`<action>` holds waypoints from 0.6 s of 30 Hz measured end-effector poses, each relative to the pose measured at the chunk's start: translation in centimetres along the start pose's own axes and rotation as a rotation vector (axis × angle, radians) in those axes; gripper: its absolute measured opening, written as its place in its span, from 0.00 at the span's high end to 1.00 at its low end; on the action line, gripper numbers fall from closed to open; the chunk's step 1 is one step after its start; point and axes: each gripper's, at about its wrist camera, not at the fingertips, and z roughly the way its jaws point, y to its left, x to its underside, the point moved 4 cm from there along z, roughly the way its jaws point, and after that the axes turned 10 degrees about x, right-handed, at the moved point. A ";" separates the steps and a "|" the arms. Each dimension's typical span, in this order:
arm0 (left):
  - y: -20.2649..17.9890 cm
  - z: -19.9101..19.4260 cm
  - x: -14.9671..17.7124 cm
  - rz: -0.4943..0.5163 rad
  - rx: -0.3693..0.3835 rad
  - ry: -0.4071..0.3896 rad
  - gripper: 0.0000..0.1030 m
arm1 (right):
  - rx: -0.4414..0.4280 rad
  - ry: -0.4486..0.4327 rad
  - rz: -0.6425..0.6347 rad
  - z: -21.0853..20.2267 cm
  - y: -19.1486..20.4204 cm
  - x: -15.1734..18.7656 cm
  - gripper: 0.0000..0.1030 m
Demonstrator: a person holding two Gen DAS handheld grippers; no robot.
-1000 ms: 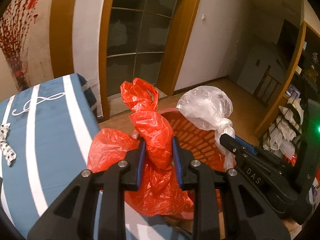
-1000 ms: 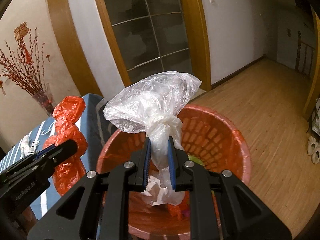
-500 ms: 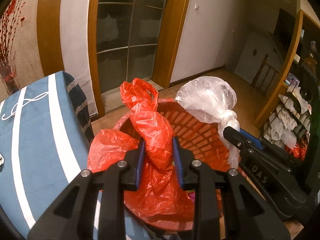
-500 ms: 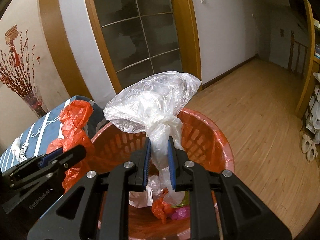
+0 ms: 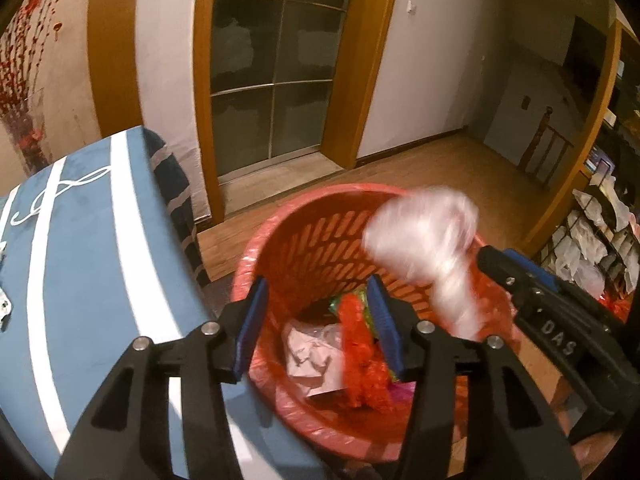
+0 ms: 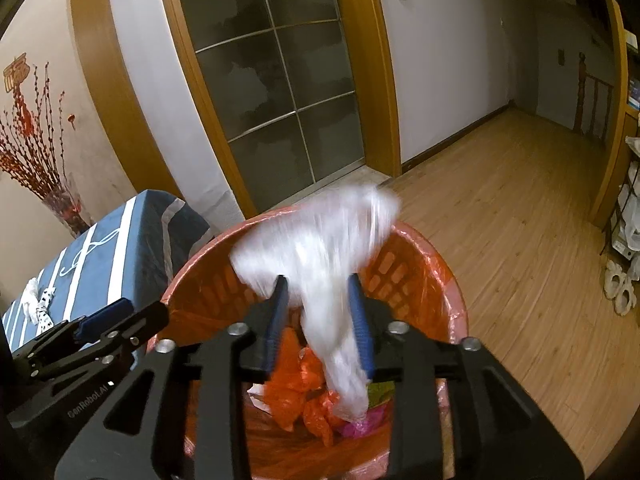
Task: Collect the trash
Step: 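Move both tools back to the table and grasp the clear bag with the left tool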
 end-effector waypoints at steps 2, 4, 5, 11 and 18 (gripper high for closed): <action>0.7 -0.3 0.1 -0.007 -0.019 -0.006 0.45 | 0.002 -0.004 -0.002 -0.1 0.2 0.1 0.59; 1.6 -0.9 0.2 -0.011 -0.042 -0.012 0.44 | 0.005 -0.004 -0.006 -0.1 0.4 0.2 0.56; 2.0 -1.0 0.2 -0.012 -0.049 -0.014 0.43 | 0.005 -0.004 -0.009 -0.1 0.6 0.3 0.56; 5.0 -3.3 0.6 -0.040 -0.118 -0.037 0.39 | -0.002 -0.005 -0.029 -0.3 1.7 0.6 0.50; 11.0 -7.5 1.1 -0.097 -0.243 -0.076 0.35 | -0.021 -0.015 -0.080 -0.9 4.3 1.1 0.41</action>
